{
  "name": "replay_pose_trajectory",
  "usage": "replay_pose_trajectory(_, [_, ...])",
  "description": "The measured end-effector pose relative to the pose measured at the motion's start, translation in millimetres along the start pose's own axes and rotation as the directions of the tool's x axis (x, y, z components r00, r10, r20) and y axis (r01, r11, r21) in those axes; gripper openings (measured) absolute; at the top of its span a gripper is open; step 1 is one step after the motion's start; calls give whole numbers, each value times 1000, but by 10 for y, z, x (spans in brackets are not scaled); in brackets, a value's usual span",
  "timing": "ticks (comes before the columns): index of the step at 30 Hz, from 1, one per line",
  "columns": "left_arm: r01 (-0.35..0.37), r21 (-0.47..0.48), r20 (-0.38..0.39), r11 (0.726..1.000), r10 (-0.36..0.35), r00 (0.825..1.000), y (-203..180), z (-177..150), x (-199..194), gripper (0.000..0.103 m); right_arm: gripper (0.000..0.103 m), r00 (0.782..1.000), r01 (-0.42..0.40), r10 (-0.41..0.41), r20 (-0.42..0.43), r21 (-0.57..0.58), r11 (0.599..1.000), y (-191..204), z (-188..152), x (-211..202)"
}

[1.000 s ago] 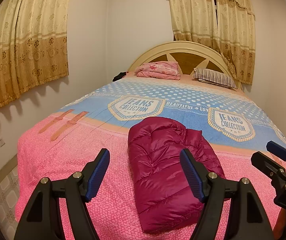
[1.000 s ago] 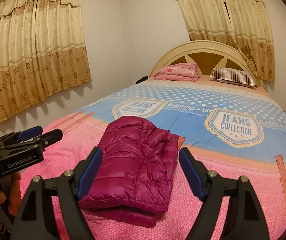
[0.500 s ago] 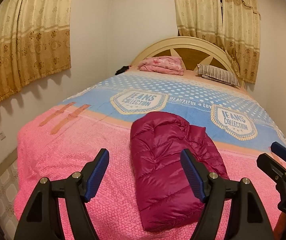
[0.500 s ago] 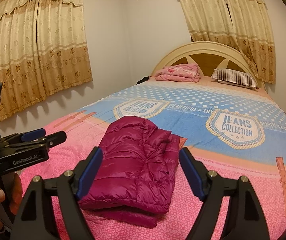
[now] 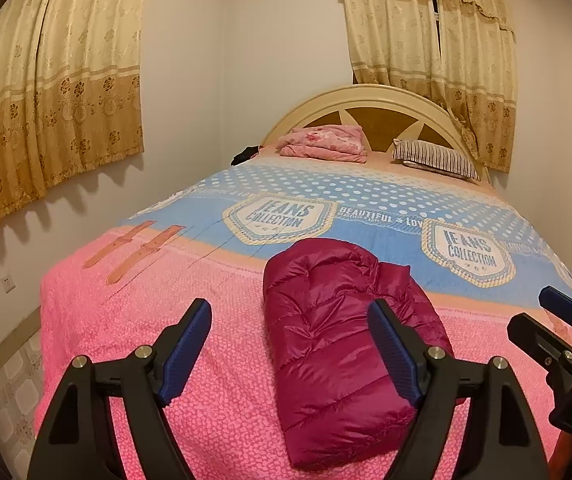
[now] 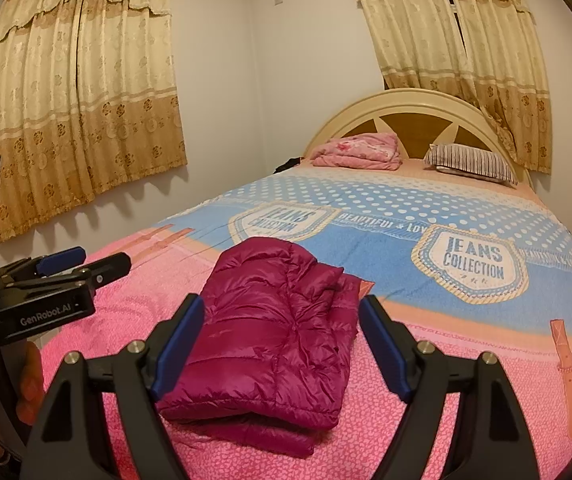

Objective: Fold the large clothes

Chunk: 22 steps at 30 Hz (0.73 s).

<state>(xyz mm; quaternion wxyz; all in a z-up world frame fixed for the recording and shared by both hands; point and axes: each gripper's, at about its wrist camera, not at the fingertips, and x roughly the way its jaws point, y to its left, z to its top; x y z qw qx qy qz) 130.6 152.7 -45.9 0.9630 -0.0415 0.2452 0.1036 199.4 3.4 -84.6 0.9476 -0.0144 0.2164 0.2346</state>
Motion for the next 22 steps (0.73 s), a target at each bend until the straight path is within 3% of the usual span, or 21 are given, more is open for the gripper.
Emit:
replay_pose_trajectory(12, [14,0,-47,1000,-14,999,21,-33,126,89,84,1000,0,0,-7,-7,1000,12,-19,-2])
replay_pose_trajectory(17, [-12,30,-28,999,13,1000,2,-67,129,89,87,1000,0,0,-10,-11,1000,15,-36,2])
replay_pose_trajectory(22, [4,36,-19,999,-4,1000,-12,-70,125,89,87,1000,-1,1,-15,-10,1000,3,-62,2])
